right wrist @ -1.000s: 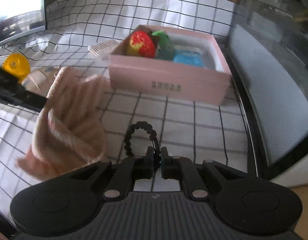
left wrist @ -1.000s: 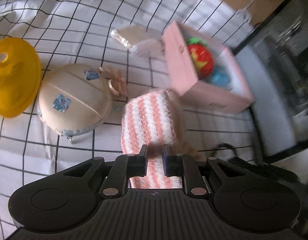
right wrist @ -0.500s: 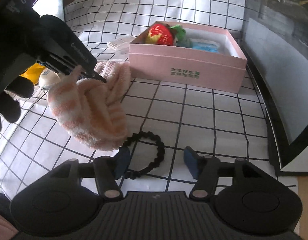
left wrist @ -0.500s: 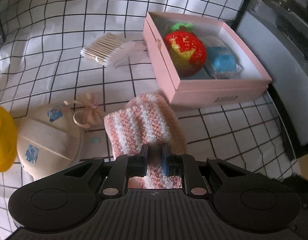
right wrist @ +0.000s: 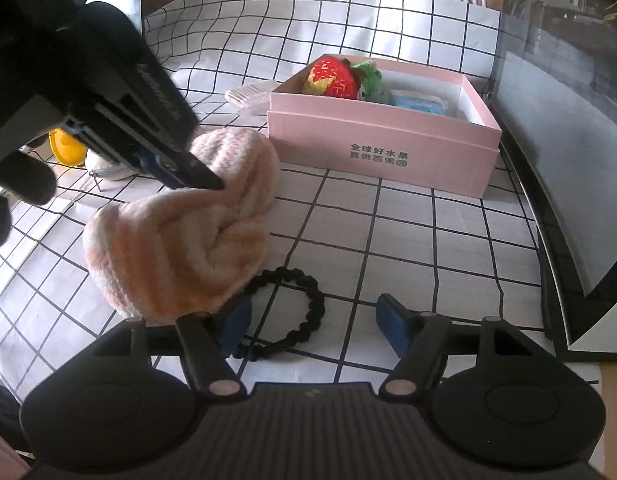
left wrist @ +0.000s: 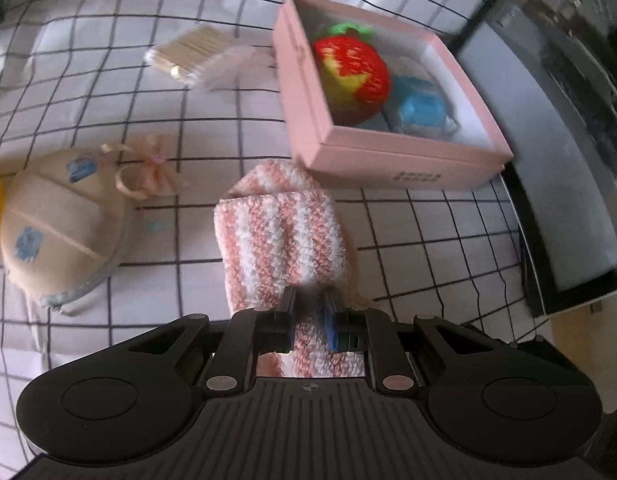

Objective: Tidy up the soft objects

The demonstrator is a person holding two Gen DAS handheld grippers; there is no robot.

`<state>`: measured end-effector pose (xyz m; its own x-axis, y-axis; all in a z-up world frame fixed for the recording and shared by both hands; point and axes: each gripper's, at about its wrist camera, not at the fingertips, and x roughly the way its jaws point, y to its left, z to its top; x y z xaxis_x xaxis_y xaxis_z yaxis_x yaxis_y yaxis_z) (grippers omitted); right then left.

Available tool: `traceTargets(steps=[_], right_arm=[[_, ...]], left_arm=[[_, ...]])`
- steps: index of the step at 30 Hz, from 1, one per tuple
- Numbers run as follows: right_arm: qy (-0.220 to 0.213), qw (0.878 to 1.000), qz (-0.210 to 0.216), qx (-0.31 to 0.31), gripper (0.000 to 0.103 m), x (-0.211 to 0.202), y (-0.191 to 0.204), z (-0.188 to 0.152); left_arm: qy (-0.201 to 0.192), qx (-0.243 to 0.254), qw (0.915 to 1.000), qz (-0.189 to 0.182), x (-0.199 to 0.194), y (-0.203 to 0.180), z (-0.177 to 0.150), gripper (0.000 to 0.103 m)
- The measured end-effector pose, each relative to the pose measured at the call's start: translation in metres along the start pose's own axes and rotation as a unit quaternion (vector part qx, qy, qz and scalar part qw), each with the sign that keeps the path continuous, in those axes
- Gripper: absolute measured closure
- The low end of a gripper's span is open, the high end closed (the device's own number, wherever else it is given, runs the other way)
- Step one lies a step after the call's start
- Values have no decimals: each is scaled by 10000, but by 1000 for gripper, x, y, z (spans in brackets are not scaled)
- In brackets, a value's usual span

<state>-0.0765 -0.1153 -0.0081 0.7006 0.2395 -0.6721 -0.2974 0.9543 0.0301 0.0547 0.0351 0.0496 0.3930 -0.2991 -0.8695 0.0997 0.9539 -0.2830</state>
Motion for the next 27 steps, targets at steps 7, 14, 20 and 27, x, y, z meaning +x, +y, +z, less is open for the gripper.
traceTargets(steps=[7, 14, 20, 27], right_arm=[[-57, 10000, 5, -14, 31, 1, 0, -1], [-105, 9999, -11, 14, 30, -1, 1, -4], [-132, 9999, -20, 14, 25, -1, 4, -5], [-178, 9998, -5, 27, 18, 1, 5, -7]], left_arm=[[145, 148, 9983, -542, 2, -18, 4, 87], [282, 516, 9983, 63, 17, -36, 6, 86], [281, 578, 9979, 119, 25, -42, 11, 87], [292, 167, 9994, -100, 30, -33, 18, 87]])
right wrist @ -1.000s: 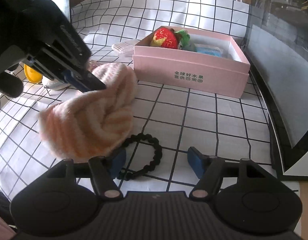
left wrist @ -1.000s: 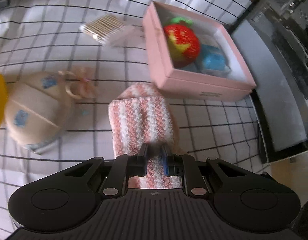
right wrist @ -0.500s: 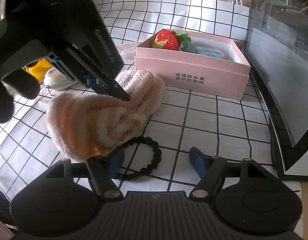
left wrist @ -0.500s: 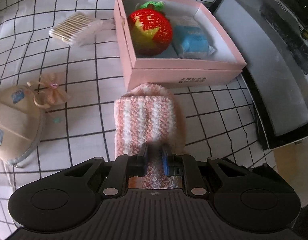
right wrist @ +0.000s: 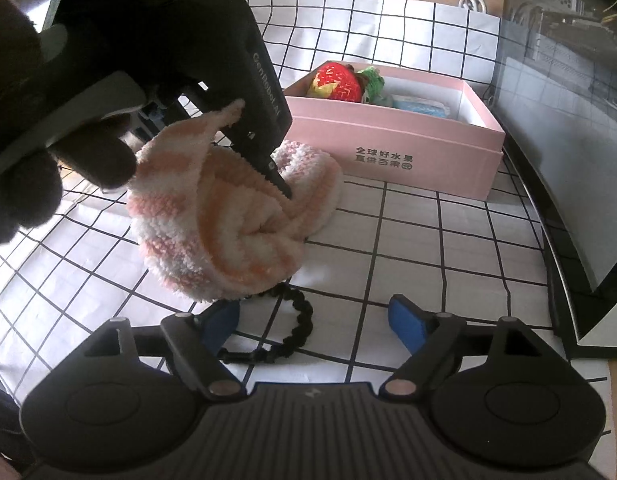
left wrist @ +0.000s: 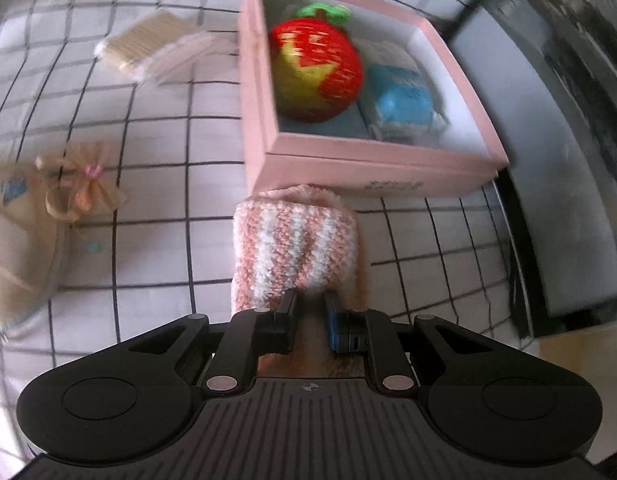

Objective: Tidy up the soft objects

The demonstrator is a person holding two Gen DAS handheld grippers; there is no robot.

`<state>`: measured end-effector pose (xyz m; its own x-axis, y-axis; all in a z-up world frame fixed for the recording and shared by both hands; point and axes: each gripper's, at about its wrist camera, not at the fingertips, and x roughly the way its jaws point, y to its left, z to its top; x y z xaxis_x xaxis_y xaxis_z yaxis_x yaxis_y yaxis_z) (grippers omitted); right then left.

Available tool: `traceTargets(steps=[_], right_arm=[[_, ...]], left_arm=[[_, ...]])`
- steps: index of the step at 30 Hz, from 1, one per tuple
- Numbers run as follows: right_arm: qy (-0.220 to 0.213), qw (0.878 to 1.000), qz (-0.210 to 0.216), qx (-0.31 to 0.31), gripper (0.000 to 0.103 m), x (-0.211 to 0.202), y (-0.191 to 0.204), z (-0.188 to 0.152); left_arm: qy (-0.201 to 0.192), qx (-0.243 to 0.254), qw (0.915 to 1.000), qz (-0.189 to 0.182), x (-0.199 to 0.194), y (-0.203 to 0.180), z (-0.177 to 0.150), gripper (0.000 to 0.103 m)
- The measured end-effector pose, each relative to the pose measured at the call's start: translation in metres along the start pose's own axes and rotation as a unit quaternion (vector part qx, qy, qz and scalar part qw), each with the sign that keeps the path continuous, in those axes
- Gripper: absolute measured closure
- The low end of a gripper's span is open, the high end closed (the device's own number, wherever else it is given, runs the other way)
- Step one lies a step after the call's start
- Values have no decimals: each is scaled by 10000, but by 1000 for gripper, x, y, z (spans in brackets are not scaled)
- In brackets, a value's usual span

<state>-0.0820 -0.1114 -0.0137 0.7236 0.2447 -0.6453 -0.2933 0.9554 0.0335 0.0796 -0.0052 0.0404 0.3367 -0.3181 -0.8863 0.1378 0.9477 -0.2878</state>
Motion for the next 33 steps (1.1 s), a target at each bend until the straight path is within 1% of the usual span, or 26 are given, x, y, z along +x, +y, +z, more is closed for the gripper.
traceTargets(steps=[2, 3, 4, 5, 6, 8, 10, 11, 13, 14, 16, 19, 21, 22, 25, 26, 27, 28, 29, 31, 33], right_arm=[[-11, 10000, 38, -12, 14, 1, 0, -1], [-13, 10000, 54, -14, 12, 2, 1, -1], [-10, 10000, 71, -11, 7, 2, 2, -2], [5, 10000, 95, -8, 2, 3, 3, -2], [32, 9999, 116, -27, 0, 4, 5, -3], [52, 9999, 113, -54, 0, 4, 6, -3], [73, 9998, 166, -110, 0, 3, 5, -3], [64, 9997, 184, -130, 0, 3, 4, -3], [7, 9997, 192, -150, 0, 2, 4, -6], [-35, 9997, 181, -148, 0, 1, 5, -7], [-75, 9997, 172, -145, 0, 0, 5, -9], [-105, 9997, 179, -149, 0, 1, 4, -10], [-118, 9997, 177, -153, 0, 1, 4, -11], [-122, 9997, 175, -153, 0, 1, 4, -11], [-130, 9996, 181, -158, 0, 0, 4, -12], [-132, 9996, 180, -158, 0, 0, 4, -12], [-136, 9996, 181, -158, 0, 0, 4, -13], [-142, 9996, 176, -157, 0, -1, 5, -13], [-148, 9996, 178, -157, 0, -2, 6, -14], [-154, 9996, 181, -158, 0, -2, 6, -14], [-154, 9996, 183, -161, 0, -3, 6, -14]], left_arm=[[-98, -316, 9994, -58, -1, 4, -3, 87], [-164, -407, 9990, -64, -1, 5, -5, 86], [-211, -390, 9990, -38, -1, 4, -7, 87], [-253, -280, 9993, 12, -1, -1, -8, 87], [-295, -112, 9995, 59, -1, -5, -9, 86], [-384, 409, 9984, 95, -2, -15, -13, 86], [-448, 856, 9953, -75, -5, -18, -19, 86], [-438, 904, 9946, -277, -8, -14, -21, 86], [-419, 781, 9937, -681, -17, -6, -23, 86], [-462, 723, 9934, -754, -23, -3, -24, 86], [-577, 758, 9927, -734, -34, -1, -26, 86], [-642, 1010, 9907, -647, -46, -6, -30, 86], [-582, 1253, 9883, -644, -46, -13, -32, 86], [-509, 1374, 9875, -582, -42, -20, -33, 86], [-299, 1466, 9880, -369, -25, -29, -31, 85], [-259, 1439, 9886, -365, -21, -30, -31, 80], [-227, 1398, 9892, -376, -16, -31, -30, 71], [-206, 1360, 9897, -393, -11, -33, -28, 65], [-196, 1350, 9898, -419, -8, -36, -28, 54], [-170, 1455, 9879, -513, -5, -42, -28, 46], [-131, 1660, 9845, -552, -3, -50, -30, 47]])
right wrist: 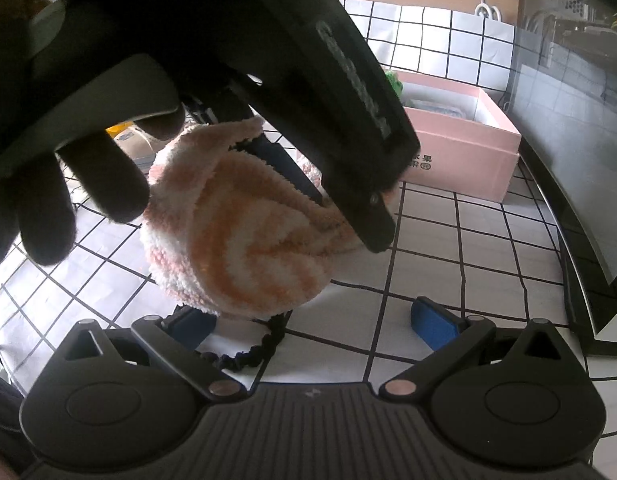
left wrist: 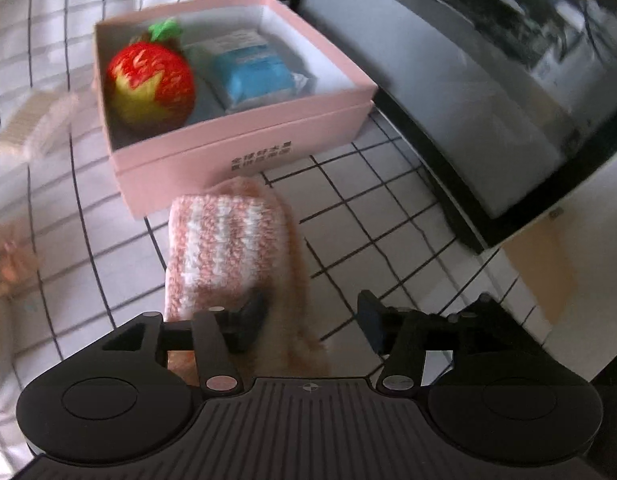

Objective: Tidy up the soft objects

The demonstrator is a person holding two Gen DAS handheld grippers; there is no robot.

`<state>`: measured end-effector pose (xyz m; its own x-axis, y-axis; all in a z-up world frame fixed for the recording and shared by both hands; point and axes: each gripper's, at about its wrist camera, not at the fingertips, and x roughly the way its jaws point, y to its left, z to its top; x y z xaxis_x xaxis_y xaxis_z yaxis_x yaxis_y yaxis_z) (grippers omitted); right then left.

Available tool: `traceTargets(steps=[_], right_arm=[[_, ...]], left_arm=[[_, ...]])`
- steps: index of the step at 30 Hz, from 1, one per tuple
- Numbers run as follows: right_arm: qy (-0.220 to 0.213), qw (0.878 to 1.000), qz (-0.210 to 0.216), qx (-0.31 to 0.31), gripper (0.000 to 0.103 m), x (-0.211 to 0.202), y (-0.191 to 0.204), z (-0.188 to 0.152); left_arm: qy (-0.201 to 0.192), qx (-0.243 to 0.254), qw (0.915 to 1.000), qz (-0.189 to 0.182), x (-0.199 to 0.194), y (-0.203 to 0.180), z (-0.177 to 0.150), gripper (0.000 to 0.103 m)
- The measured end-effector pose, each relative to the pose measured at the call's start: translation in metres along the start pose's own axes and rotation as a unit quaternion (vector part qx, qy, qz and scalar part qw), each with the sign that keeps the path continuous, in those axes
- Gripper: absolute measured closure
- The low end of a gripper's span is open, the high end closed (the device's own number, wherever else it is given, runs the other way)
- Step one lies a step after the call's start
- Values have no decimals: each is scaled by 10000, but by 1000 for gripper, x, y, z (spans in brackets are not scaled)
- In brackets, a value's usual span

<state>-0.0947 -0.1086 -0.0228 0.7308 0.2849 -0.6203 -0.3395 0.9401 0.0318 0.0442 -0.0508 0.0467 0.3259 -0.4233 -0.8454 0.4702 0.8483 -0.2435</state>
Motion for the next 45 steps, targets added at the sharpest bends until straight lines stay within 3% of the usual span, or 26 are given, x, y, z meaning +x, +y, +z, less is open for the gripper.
traceTargets(steps=[3, 4, 6, 8, 13, 16, 18, 20, 23, 27, 31, 37, 38, 42, 45], right_arm=[[-1, 10000, 11, 2, 0, 0, 0, 0], [-1, 10000, 8, 6, 0, 0, 0, 0], [-1, 10000, 7, 10, 0, 0, 1, 0], [-2, 10000, 7, 11, 0, 0, 1, -1], [45, 10000, 1, 38, 0, 1, 0, 1], [129, 9999, -12, 54, 0, 3, 0, 5], [144, 9999, -2, 26, 0, 4, 0, 7], [192, 9998, 56, -16, 0, 3, -2, 8], [300, 9993, 214, 23, 15, -8, 0, 11], [83, 9995, 269, -148, 15, -23, 16, 17], [270, 9986, 397, -201, 15, -14, 33, 21], [485, 9986, 128, -135, 17, 6, 49, 19], [494, 9986, 116, -120, 24, 6, 49, 19], [623, 9978, 108, -174, 87, 1, 54, 24], [703, 9973, -40, -211, 90, -10, 50, 24]], left_arm=[[-81, 526, 9976, 442, 0, -16, -2, 51], [-116, 775, 9949, 637, 1, -23, -4, 56], [-128, 1375, 9837, 1148, 3, -32, -12, 54], [-66, 1459, 9786, 1452, 4, -28, -17, 54], [-59, 814, 9885, 1273, 4, -4, -8, 48], [-58, 773, 9894, 1227, 10, -4, -3, 48], [-107, 833, 9886, 1248, 13, -8, -3, 70], [-232, 855, 9880, 1262, 8, -6, -6, 75], [-467, 611, 9915, 1053, -13, 10, -17, 77], [-764, 8, 9937, 817, -54, 46, -43, 78], [-913, -448, 9919, 766, -87, 77, -71, 78], [-692, -746, 9925, 678, -95, 99, -107, 71], [-632, -792, 9928, 645, -93, 100, -110, 69], [-513, -465, 9949, 738, -84, 87, -120, 64], [-423, -113, 9941, 994, -80, 77, -119, 63]])
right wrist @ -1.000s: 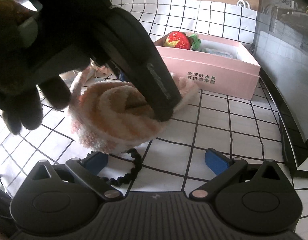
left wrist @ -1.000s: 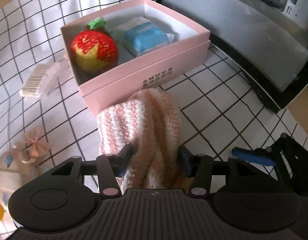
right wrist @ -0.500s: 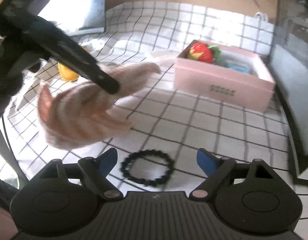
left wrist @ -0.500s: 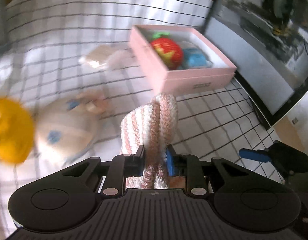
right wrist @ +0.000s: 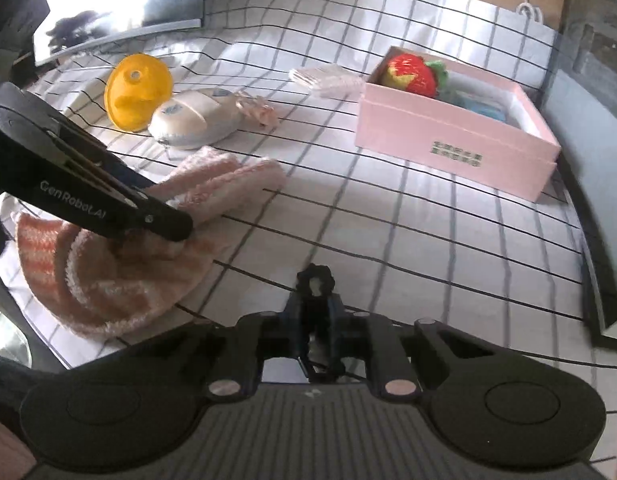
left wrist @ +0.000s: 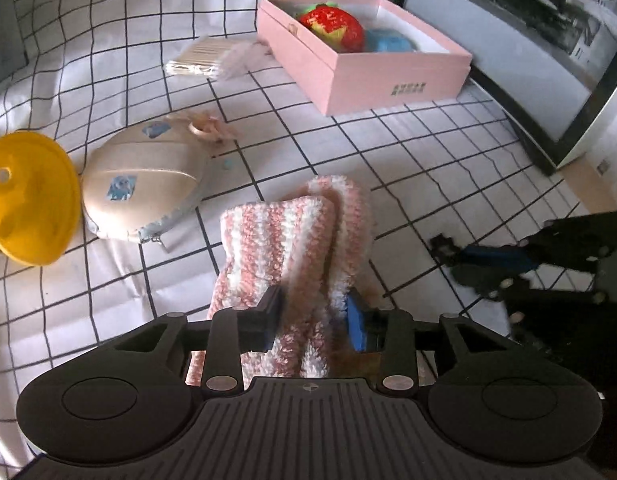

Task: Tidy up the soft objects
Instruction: 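Grasp the black beaded bracelet with the right gripper, then carry the towel into the pink box and open the left gripper while the right holds the bracelet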

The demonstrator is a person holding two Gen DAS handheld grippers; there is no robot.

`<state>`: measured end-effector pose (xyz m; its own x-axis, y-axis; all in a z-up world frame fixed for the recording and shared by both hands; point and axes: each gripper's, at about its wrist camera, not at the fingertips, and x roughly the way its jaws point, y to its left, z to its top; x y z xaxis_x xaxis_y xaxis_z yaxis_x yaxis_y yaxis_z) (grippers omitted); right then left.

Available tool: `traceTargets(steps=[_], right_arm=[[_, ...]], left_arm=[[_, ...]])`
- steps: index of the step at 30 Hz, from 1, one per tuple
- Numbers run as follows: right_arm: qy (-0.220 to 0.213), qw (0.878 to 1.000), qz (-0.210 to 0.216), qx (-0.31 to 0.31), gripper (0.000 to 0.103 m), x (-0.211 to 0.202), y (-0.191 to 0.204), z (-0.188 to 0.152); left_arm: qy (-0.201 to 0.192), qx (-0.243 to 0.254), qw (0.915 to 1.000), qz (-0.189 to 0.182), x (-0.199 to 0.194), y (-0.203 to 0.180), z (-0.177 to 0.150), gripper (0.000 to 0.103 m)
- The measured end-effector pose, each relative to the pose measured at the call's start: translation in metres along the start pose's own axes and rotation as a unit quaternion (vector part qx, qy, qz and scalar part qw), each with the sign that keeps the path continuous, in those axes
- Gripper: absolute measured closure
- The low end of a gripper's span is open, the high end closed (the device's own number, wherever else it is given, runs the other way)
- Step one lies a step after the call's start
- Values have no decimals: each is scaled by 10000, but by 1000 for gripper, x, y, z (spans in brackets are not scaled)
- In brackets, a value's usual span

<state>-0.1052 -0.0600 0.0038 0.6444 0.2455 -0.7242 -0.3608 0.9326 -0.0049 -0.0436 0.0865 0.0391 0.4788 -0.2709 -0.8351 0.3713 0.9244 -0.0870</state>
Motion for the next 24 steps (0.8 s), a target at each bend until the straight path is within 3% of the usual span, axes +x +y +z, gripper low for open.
traceTargets(steps=[8, 14, 18, 21, 24], right_arm=[[-719, 9951, -429, 535, 90, -77, -37, 11], [-1267, 9868, -756, 666, 90, -119, -58, 17], [-1391, 9845, -744, 765, 90, -120, -68, 18], [-1465, 9828, -685, 893, 90, -115, -77, 18], [-1505, 9813, -621, 1023, 90, -110, -85, 18]], left_arm=[[-272, 351, 9990, -23, 0, 1, -4, 78], [-835, 245, 9930, -802, -43, 2, 25, 79], [-1657, 536, 9781, -1142, -102, -12, 75, 79], [-2463, 955, 9586, -1059, -149, -29, 126, 78], [-3199, 1178, 9355, -928, -171, -44, 171, 78]])
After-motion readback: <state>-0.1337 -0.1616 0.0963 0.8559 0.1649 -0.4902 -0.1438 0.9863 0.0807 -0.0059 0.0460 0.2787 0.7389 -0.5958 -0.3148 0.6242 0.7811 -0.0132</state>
